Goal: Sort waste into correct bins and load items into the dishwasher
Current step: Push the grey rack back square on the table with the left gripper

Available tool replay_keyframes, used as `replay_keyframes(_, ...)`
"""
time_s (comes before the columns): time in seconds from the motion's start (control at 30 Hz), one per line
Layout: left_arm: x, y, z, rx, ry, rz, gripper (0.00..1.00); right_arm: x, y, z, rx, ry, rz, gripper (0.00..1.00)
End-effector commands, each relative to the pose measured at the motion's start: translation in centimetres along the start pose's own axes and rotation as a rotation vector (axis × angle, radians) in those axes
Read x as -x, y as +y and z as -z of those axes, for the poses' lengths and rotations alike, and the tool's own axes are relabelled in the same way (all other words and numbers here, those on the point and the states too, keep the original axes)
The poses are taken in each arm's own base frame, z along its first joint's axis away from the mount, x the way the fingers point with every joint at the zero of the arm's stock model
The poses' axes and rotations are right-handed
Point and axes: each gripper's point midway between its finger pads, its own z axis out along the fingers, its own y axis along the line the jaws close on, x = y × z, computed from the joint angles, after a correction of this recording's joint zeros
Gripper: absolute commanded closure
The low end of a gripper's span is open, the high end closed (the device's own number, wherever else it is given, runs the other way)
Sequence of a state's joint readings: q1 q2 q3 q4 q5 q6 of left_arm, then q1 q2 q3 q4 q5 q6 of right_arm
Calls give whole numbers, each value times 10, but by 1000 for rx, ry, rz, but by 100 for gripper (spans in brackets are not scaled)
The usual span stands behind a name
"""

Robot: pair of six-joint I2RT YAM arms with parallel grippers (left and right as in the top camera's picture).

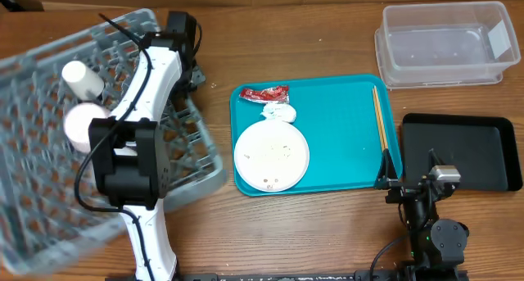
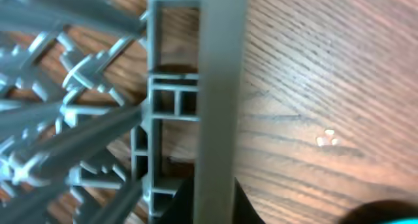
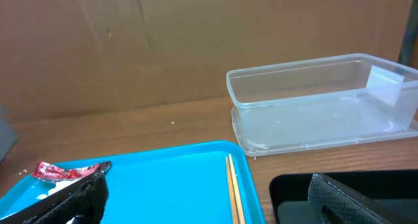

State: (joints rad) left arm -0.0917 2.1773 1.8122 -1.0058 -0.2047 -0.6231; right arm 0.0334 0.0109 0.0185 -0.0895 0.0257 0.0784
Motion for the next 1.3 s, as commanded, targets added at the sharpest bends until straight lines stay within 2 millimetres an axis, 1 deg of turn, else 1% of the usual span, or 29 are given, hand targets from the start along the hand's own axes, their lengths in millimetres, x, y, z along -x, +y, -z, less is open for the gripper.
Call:
replay_keyframes(0.0,-21,2,-16,20,90,42,96,-2,-1,0,0,-4,-4,0)
replay_keyframes(0.07,-25,-3,-16,-14,112,-64,96,-2,-1,0,-1,-4,-4,0)
replay_keyframes(0.13,-28,-5,-16,-34,127,-131,96,-2,-1,0,0,-4,-4,0)
replay_keyframes(0.3,-27,-5,-16,-35,126,-145,96,-2,-1,0,0,-4,-4,0)
replay_keyframes(0.43,-22,-7,-16,-42,103,-169,96,-2,-1,0,0,-4,-4,0)
replay_keyframes(0.5,-16,-11,-17,-61,76,-256,96,-2,-1,0,0,-4,-4,0)
replay_keyframes(0.6,-13,-14,-17,-72,58,-370,96,-2,-1,0,0,-4,-4,0)
replay_keyframes(0.73,-13,-14,-17,-76,52,-454,96,-2,-1,0,0,-4,-4,0)
replay_keyframes(0.8,-9,-16,-17,-84,35,-513,96,-2,-1,0,-1,-4,-4,0)
replay_keyframes(0.9,-8,-17,-17,-87,29,-532,96,-2,-1,0,-1,-4,-4,0)
replay_keyframes(1.13,-13,-14,-17,-81,49,-543,96,-2,-1,0,-1,-4,-4,0)
replay_keyframes(1.23,-16,-12,-17,-78,66,-546,96,-2,-1,0,0,-4,-4,0)
replay_keyframes(1.27,-20,-10,-16,-72,84,-549,96,-2,-1,0,0,-4,-4,0)
